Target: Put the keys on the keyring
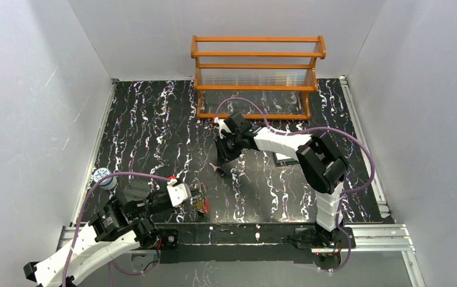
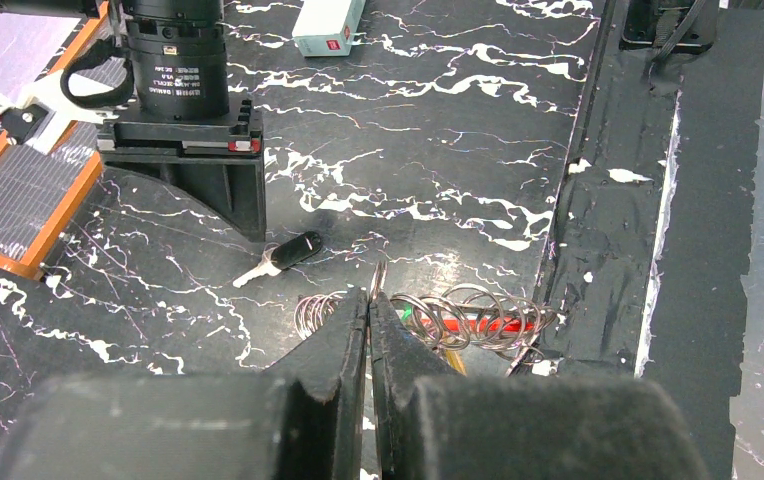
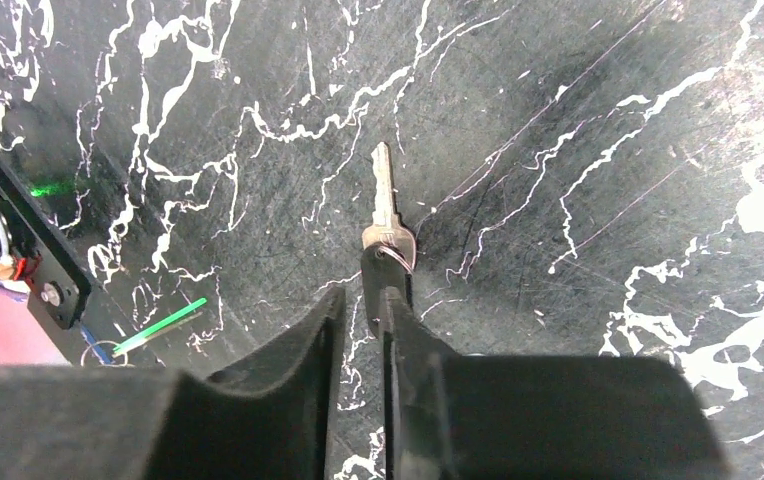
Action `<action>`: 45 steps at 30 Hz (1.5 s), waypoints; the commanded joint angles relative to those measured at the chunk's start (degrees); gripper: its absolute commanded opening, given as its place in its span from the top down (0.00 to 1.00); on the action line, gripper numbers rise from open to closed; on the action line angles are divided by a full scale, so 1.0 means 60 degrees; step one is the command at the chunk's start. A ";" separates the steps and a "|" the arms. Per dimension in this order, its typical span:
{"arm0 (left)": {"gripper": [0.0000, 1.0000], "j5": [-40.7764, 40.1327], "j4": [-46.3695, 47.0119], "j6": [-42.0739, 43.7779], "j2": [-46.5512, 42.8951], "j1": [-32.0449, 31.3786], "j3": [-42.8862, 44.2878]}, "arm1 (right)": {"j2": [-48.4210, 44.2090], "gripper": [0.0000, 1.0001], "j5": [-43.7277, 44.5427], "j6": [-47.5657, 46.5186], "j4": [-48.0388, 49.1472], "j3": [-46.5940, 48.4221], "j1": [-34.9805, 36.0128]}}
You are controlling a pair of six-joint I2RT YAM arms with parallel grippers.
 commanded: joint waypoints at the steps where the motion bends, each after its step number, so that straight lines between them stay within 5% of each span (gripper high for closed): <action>1: 1.00 0.0113 0.0252 0.0055 0.0054 -0.0028 -0.0035 | -0.0057 0.67 0.0096 -0.0137 0.0321 -0.0083 0.0017; 9: 1.00 0.0131 0.0252 0.0047 0.0054 -0.0028 -0.0023 | 0.0424 0.48 -0.0169 -0.0265 0.0854 -0.0162 -0.0072; 16: 1.00 0.0137 0.0259 0.0047 0.0054 -0.0033 -0.0023 | 0.0654 0.47 -0.0913 -0.0488 0.1559 -0.0359 -0.0218; 38: 1.00 0.0164 0.0259 0.0048 0.0032 -0.0031 -0.0024 | -0.0004 0.92 -0.2117 -0.0500 0.3053 -0.1824 -0.0293; 45: 1.00 0.0166 0.0270 0.0047 0.0108 -0.0028 -0.0027 | -0.0596 0.99 -0.2016 -0.0539 0.2600 -0.1765 -0.0302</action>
